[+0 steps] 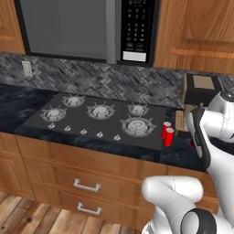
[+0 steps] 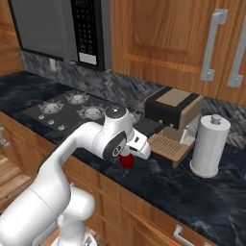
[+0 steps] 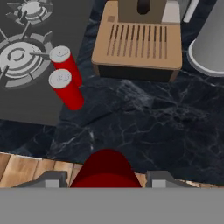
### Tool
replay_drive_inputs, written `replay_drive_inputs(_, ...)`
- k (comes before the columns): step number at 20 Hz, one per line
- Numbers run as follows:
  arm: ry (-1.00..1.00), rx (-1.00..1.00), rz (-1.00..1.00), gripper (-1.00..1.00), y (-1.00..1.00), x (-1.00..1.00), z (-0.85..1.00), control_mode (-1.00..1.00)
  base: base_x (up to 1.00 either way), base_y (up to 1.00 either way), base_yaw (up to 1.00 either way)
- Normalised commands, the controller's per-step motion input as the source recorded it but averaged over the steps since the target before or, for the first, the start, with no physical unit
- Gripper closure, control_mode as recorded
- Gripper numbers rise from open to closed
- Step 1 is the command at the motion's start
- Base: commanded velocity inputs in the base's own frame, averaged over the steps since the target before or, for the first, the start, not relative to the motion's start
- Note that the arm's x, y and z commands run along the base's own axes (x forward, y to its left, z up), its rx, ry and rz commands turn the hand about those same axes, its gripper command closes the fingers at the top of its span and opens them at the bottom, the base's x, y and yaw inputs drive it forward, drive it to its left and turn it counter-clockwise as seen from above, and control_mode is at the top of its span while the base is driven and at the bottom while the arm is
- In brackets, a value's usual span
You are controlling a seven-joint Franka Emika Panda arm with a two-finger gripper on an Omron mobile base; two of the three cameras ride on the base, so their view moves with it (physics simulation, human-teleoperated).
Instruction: Four empty soda cans are scattered around the kitchen. Gather all the cans and cluster them next to the stove for recycling.
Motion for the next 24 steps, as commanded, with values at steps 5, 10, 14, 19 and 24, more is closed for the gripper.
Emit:
replay_drive_inputs(5, 0.00, 0.00, 0.00, 1.00, 0.00, 0.00, 0.00, 1.00, 0.33, 0.09, -0.03)
replay_drive_inputs(10, 0.00, 0.00, 0.00, 1.00, 0.00, 0.00, 0.00, 1.00, 0.39, 0.22, -0.06)
replay_drive_inputs(14, 0.00, 0.00, 0.00, 1.00, 0.00, 0.00, 0.00, 1.00, 0.43, 0.27, -0.08)
replay_drive_inputs(19, 0.00, -0.01, -0.04, 1.00, 0.08, 0.33, -0.07, -1.00, 0.07, 0.05, -0.01)
replay_drive_inputs(24, 0.05, 0.01, 0.00, 1.00, -0.18, 0.47, -0.08, -1.00, 0.00, 0.00, 0.00)
